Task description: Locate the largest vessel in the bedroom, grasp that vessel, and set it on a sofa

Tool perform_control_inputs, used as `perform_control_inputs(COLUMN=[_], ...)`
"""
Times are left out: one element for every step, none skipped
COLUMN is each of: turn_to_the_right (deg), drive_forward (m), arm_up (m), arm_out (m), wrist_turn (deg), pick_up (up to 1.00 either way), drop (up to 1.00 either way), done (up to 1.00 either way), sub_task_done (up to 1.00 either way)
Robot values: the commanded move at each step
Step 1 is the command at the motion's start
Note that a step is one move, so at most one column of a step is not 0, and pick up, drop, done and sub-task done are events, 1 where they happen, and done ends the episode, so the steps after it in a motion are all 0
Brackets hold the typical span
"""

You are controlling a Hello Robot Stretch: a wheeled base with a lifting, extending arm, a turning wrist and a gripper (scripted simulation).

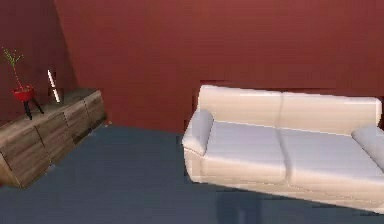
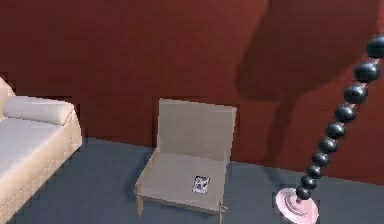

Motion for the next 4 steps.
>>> perform_control_inputs(turn_to_the_right=[0.0,-45.0,-6.0,0.0], drive_forward=[0.4,0.0,0.0,0.65], arm_up=[0.0,0.0,0.0,0.0], arm_out=[0.0,0.0,0.0,0.0], wrist_turn=[0.0,0.0,0.0,0.0], pick_up=[0.0,0.0,0.0,0.0], drop=[0.0,0.0,0.0,0.0], done=[0.0,0.0,0.0,0.0], sub_task_done=[0.0,0.0,0.0,0.0])
